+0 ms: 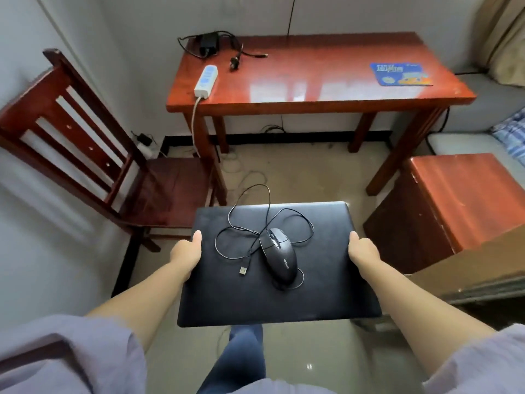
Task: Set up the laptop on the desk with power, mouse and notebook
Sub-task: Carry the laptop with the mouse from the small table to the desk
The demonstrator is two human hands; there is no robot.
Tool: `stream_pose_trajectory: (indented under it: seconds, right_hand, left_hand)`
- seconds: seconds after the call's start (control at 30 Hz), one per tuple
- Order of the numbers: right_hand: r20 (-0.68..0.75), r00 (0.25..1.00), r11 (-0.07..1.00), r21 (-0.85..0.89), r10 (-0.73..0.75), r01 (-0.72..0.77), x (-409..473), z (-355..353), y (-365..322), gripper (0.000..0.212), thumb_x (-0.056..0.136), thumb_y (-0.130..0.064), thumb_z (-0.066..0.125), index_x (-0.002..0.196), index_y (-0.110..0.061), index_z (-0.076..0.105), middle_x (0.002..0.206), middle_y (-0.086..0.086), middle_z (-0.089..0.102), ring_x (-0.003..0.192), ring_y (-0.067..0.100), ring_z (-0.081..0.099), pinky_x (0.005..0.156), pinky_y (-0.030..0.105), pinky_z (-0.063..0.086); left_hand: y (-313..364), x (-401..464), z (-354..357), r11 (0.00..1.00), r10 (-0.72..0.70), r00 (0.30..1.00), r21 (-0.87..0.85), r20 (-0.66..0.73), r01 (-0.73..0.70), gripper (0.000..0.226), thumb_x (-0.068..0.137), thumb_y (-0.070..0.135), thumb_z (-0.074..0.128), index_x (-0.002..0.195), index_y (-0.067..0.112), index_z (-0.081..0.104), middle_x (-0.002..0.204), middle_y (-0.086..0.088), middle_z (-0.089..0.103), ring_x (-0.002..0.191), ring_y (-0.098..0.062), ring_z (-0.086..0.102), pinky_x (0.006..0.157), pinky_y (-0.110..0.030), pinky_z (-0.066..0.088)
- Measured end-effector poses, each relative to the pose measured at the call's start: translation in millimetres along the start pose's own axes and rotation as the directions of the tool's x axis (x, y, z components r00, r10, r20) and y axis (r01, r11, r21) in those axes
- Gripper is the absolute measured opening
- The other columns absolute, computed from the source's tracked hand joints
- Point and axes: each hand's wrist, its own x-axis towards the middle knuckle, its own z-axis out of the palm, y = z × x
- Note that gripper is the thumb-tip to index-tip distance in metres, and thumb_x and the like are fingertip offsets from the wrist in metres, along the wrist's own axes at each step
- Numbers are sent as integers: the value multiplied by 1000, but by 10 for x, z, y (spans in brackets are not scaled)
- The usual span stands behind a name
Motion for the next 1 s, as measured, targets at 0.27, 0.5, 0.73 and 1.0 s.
stream_pose_trajectory:
  seconds: [0.27,0.5,0.73,1.0]
  right_hand:
    - [-79,995,984,169,66,-52,1355,-370,-1185,56,98,-35,28,126,11,45,133,27,48,120,41,45,99,40,37]
    - [-171,980,970,237,100,-58,2479,-945,-2227,57,98,-38,29,129,8,42,137,24,44,123,39,42,102,40,34]
    - [-177,984,981,193,10,25,3959,-1363,-3219,57,98,-36,29,127,12,43,135,27,46,123,40,43,102,40,34]
    - [-90,993,997,27,-71,73,5318,-1779,-4355,53,100,-31,27,127,12,41,136,30,44,124,41,42,101,40,35]
  left_hand:
    - [2091,1249,365,961,221,974,160,58,-228,65,97,46,32,117,-13,53,125,-30,56,116,-43,51,97,-42,41]
    - [3863,1993,695,927,331,939,157,90,-342,67,96,48,34,116,-12,54,125,-29,56,115,-42,52,94,-40,42]
    - [5218,2791,1287,944,287,955,151,72,-294,63,97,47,34,110,-10,56,122,-28,58,109,-41,54,75,-35,37]
    - [6261,3434,1711,970,181,983,160,29,-183,65,97,47,32,114,-11,54,123,-29,57,112,-42,53,87,-38,42]
